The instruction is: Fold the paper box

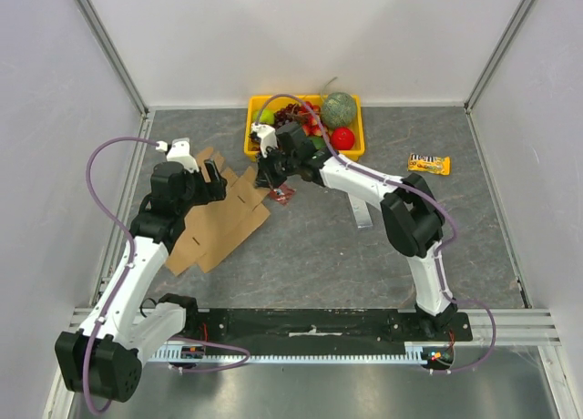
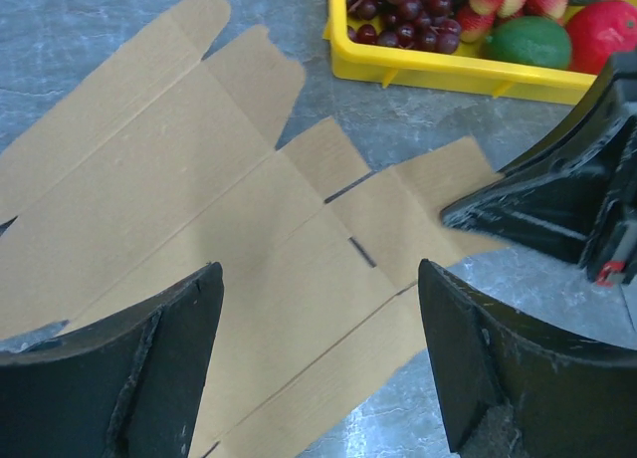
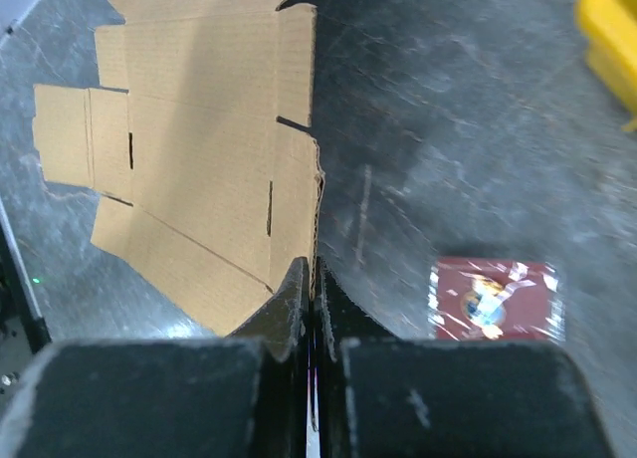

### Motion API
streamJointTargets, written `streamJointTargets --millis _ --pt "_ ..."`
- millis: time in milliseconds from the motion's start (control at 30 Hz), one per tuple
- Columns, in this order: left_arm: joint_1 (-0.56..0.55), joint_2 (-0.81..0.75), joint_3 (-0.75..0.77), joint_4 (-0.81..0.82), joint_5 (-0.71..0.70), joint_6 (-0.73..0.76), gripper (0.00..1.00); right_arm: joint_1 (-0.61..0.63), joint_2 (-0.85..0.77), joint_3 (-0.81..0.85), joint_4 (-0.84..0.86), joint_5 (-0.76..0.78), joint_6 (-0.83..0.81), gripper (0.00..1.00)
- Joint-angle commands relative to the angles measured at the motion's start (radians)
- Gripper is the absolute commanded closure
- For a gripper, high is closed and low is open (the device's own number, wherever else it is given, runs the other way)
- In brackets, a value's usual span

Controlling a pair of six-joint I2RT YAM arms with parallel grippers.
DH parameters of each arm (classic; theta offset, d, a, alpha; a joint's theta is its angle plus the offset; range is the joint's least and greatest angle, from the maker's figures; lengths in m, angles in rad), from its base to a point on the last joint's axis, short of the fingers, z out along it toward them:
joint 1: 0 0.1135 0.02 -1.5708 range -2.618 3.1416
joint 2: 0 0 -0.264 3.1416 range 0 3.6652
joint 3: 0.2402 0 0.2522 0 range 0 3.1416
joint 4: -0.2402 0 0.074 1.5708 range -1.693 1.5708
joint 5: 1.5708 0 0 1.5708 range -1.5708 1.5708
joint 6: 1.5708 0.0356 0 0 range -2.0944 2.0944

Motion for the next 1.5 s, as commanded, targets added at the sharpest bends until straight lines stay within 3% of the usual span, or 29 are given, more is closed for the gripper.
streamJointTargets --millis 0,200,433,567,833,1200,1467 --pt "0.005 -0.004 -0.006 0.053 0.112 0.003 0.16 -0.054 -0.09 -0.028 -0.144 0.041 -0.192 1.0" --pt "0.003 -0.001 -0.015 0.097 0.235 0.013 0.17 -0.092 -0.142 -0.025 -0.292 0.045 -0.361 1.0" --pt "0.003 0.012 -0.015 0.2 0.534 0.065 0.18 -0.101 -0.168 0.024 -0.507 0.003 -0.566 1.0" --pt "0.003 0.04 0.031 0.203 0.631 0.139 0.18 -0.107 -0.16 0.071 -0.616 -0.028 -0.645 1.0" --pt "-0.011 0.065 0.005 0.298 0.852 0.171 0.19 -0.141 -0.189 0.081 -0.658 -0.233 -0.696 1.0" --pt "-0.071 0.114 0.002 0.309 0.861 0.222 0.22 -0.15 -0.245 0.118 -0.687 -0.473 -0.725 1.0" --pt "-0.115 0.173 0.04 0.344 0.872 0.22 0.24 -0.152 -0.285 0.117 -0.69 -0.516 -0.732 1.0"
